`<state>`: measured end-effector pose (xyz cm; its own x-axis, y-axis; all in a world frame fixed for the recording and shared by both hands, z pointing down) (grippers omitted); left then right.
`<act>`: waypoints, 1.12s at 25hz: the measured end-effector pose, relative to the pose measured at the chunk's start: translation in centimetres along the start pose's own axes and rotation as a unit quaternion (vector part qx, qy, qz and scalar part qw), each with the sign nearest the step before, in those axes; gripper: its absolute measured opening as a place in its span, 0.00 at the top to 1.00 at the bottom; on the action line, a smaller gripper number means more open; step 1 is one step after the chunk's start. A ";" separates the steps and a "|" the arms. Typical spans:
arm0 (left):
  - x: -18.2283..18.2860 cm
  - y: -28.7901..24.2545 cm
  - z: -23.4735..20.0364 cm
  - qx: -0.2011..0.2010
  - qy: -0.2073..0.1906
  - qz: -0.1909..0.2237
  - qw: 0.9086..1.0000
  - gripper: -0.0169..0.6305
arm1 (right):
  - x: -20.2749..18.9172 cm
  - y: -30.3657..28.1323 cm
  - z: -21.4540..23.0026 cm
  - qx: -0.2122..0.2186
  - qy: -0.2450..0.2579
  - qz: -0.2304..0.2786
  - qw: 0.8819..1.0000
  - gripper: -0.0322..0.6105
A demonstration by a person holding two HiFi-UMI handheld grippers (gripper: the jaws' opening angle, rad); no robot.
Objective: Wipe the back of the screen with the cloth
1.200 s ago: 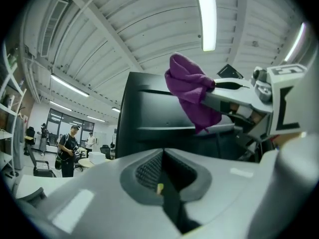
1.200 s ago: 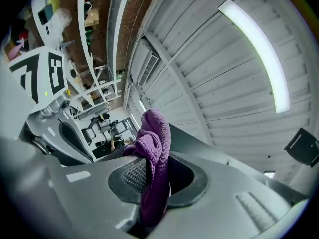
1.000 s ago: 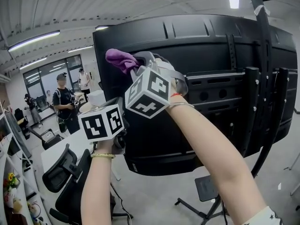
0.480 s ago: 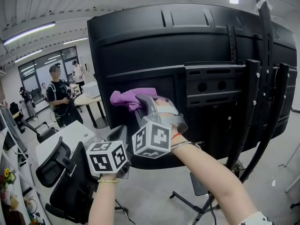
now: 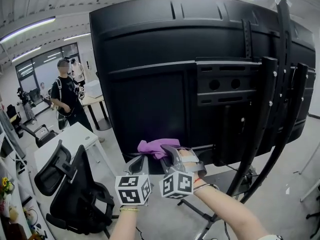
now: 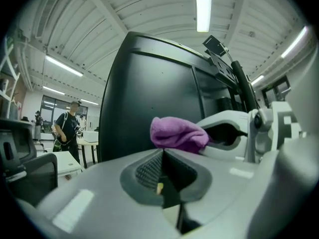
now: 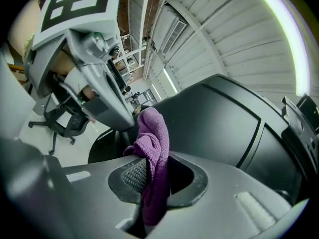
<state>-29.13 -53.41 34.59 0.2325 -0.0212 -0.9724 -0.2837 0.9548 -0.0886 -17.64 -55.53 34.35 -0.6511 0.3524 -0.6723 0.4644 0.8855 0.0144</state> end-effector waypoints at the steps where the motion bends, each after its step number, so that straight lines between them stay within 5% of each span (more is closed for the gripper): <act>1: -0.6 0.0 0.2 -0.003 0.006 -0.004 1.000 0.96 | -0.7 0.2 -0.8 0.008 -0.003 -0.009 1.000 0.86; 8: -4.6 0.0 1.5 -0.017 0.011 -0.043 0.999 0.96 | -3.8 1.4 -4.4 0.045 -0.042 -0.031 0.998 0.86; 11: -4.6 0.3 2.3 -0.019 0.026 -0.041 0.999 0.96 | -3.9 1.9 -3.8 0.045 -0.112 -0.010 0.993 0.86; 14: -4.1 1.1 4.2 -0.025 0.026 -0.038 0.999 0.96 | -4.1 4.5 -2.0 0.039 -0.227 0.025 0.973 0.86; 18: -3.2 1.8 8.8 -0.055 0.016 -0.039 0.998 0.96 | -7.0 9.8 1.0 0.033 -0.382 0.055 0.922 0.86; 21: -2.5 2.1 14.0 -0.071 0.022 -0.030 0.997 0.96 | -10.3 15.2 3.5 0.017 -0.445 0.054 0.894 0.86; 28: -0.2 2.2 31.8 -0.132 0.021 -0.010 0.991 0.96 | -19.0 30.5 10.3 -0.044 -0.445 0.033 0.894 0.86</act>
<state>-0.22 -41.85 41.50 0.2023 -0.0565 -0.9777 -0.5150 0.8430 -0.1553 15.13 -38.34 39.92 0.1300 0.0594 -0.9897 0.4095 0.9059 0.1082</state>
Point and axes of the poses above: the fingertips, and each gripper's own axes: y backward along the fingers, z to its right, x out of its top, the point moved 8 cm from there along y, backward along the fingers, and after that the axes turned 10 degrees about -y, right-handed, at the moved point
